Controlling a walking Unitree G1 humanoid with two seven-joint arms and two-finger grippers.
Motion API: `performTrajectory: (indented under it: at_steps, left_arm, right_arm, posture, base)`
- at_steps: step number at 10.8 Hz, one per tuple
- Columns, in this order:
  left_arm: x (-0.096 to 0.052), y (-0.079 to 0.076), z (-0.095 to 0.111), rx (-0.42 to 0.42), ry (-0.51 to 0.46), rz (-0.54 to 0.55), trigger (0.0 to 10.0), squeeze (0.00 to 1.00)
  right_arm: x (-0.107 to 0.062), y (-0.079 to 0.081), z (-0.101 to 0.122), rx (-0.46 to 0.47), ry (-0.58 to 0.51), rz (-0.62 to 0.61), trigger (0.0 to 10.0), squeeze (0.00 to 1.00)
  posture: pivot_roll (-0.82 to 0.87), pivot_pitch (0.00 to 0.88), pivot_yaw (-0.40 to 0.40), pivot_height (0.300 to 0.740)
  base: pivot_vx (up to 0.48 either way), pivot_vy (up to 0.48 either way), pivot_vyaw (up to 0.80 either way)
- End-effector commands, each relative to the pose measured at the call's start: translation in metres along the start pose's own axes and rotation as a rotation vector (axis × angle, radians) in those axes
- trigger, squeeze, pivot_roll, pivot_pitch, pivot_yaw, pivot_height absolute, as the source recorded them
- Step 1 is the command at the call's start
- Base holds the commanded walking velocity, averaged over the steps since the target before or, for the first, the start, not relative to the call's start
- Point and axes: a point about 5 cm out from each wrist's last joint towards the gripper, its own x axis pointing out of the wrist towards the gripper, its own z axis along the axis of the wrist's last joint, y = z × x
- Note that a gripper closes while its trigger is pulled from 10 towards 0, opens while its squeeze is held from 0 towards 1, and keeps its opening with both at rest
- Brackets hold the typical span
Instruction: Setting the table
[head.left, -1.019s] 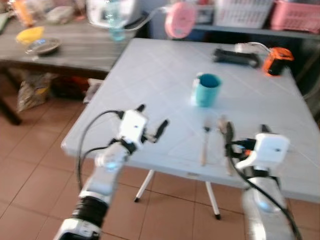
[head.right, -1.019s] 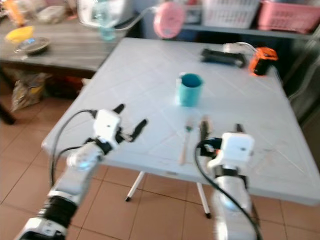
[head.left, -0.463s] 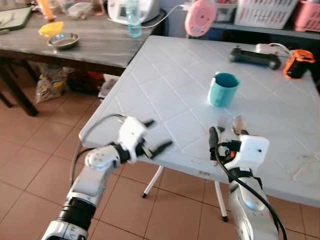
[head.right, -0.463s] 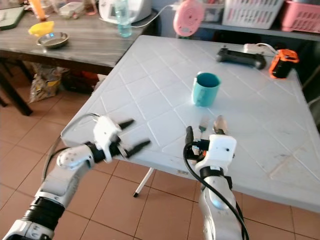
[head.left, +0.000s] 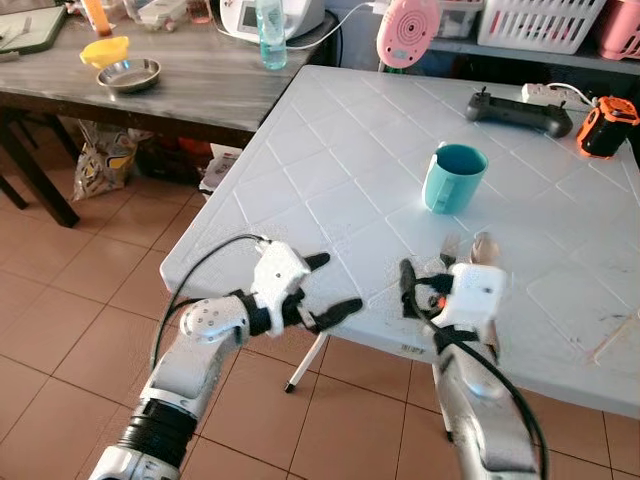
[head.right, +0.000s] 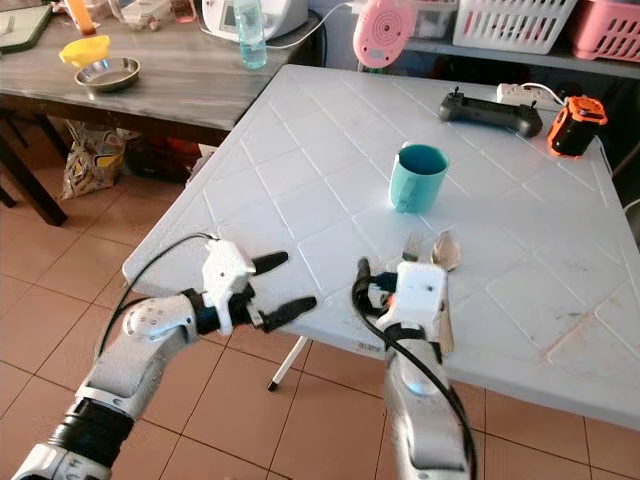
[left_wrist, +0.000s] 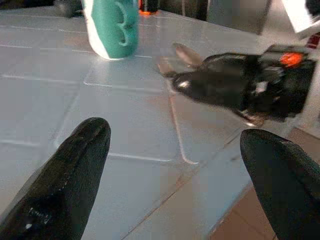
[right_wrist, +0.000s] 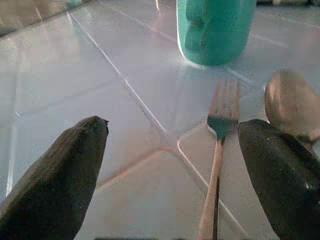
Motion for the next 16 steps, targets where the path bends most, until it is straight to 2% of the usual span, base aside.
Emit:
performTrajectory:
  at_steps: [1, 6, 10, 12, 13, 14, 15, 16]
  left_arm:
    - [0.000, -0.003, 0.001, 0.002, 0.002, -0.017, 10.0, 0.00]
    - [0.000, -0.008, -0.003, -0.006, 0.029, -0.066, 10.0, 0.00]
    - [-0.001, -0.009, -0.003, -0.006, 0.035, -0.085, 10.0, 0.00]
    - [-0.002, -0.010, -0.003, -0.016, 0.038, -0.084, 10.0, 0.00]
    - [-0.003, -0.010, -0.002, -0.015, 0.037, -0.085, 10.0, 0.00]
    - [-0.004, -0.010, -0.001, -0.011, 0.038, -0.083, 10.0, 0.00]
    - [-0.005, -0.010, -0.001, -0.010, 0.039, -0.083, 10.0, 0.00]
    - [-0.005, -0.011, -0.001, -0.013, 0.045, -0.094, 10.0, 0.00]
  right_arm:
    - [0.001, -0.001, 0.001, 0.008, -0.004, -0.028, 10.0, 0.00]
    - [-0.002, -0.007, -0.012, 0.115, 0.043, -0.107, 10.0, 0.00]
    - [0.010, 0.009, -0.012, 0.144, 0.071, -0.055, 10.0, 0.00]
    - [0.019, 0.015, -0.005, 0.223, 0.075, -0.069, 10.0, 0.00]
    - [0.020, 0.018, -0.004, 0.244, 0.087, -0.076, 2.1, 0.00]
    - [0.020, 0.022, -0.003, 0.302, 0.102, -0.083, 0.0, 0.00]
    - [0.019, 0.024, -0.002, 0.315, 0.109, -0.081, 0.0, 0.00]
    - [0.016, 0.022, -0.003, 0.369, 0.142, -0.111, 0.0, 0.00]
  posture:
    - [0.10, 0.123, 0.015, 0.740]
    - [0.10, 0.118, 0.036, 0.740]
    - [0.11, 0.135, 0.062, 0.740]
    - [0.12, 0.136, 0.060, 0.740]
    - [0.12, 0.136, 0.059, 0.740]
    - [0.13, 0.135, 0.059, 0.740]
    - [0.13, 0.134, 0.060, 0.740]
    - [0.13, 0.135, 0.064, 0.740]
  base:
    - [0.000, 0.000, 0.00]
    - [0.000, 0.000, 0.00]
    - [0.000, 0.000, 0.00]
    - [0.000, 0.000, 0.00]
    - [0.000, 0.000, 0.00]
    - [0.000, 0.000, 0.00]
    - [0.000, 0.000, 0.00]
    - [0.000, 0.000, 0.00]
